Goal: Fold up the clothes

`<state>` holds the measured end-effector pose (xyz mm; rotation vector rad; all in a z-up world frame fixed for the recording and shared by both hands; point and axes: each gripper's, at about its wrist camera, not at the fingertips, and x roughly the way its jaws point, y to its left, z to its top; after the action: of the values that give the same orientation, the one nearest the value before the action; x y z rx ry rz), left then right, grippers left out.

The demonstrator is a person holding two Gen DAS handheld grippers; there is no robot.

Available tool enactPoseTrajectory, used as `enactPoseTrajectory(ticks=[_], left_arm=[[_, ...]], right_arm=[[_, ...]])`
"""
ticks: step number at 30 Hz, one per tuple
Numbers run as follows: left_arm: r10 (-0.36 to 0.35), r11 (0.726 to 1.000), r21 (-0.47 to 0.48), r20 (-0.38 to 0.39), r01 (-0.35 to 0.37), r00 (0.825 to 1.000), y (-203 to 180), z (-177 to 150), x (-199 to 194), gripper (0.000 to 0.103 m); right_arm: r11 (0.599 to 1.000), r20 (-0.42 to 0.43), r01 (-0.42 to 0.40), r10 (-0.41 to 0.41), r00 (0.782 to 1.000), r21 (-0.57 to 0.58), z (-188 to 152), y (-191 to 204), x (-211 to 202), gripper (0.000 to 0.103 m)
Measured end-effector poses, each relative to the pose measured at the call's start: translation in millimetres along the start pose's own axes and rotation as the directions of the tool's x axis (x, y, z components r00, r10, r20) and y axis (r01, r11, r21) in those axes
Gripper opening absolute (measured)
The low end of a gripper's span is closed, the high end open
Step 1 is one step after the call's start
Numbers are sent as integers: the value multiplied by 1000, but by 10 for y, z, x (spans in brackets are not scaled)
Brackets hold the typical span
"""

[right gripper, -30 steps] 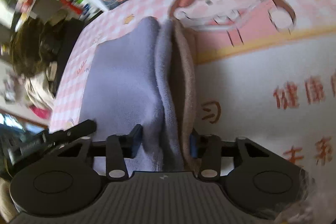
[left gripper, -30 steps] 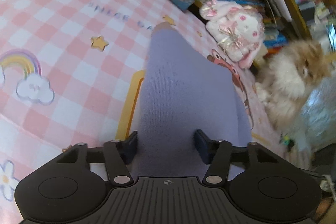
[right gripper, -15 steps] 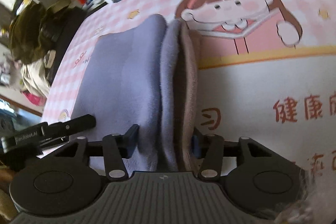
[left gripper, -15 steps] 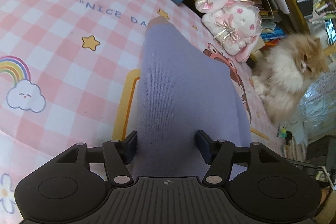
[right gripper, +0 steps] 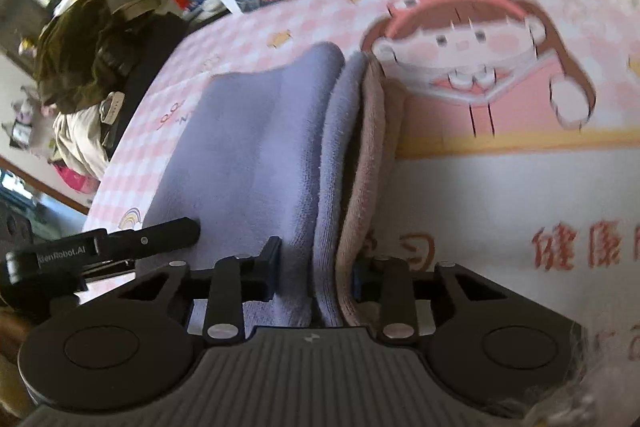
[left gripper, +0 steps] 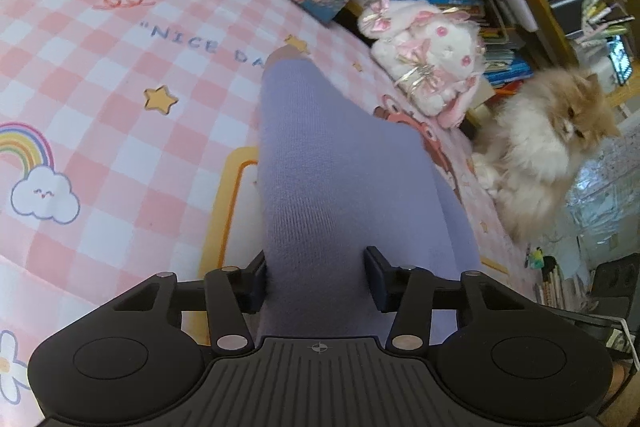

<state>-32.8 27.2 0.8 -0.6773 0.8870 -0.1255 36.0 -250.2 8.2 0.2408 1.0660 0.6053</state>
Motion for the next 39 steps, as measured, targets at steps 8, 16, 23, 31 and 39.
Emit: enactPoseTrajectory(ticks=[8,16,23,31,39], left_arm=[[-40,997,72,64,35,997,-196,127,-90,47],[-65,993,104,98,55,993,-269,186,-143,47],[-78,990,124,97,66,992,-217,280,-200,47],[-103,985,146,84,90,991,-69,420,-224,47],[-133,980,159,80,120,988,121,637,-208,47]], right_arm=[[998,83,10,-4,997,-68,30,56,-164,29],[995,135,24,-12,991,-93,50,112,-263,29],[996,156,21,-9,988,-81,67,193,-264,29],[996,178,43,-29,984,-75,56,360,-187,29],[991,209,81,-57,976,-110,116,573,-48,29]])
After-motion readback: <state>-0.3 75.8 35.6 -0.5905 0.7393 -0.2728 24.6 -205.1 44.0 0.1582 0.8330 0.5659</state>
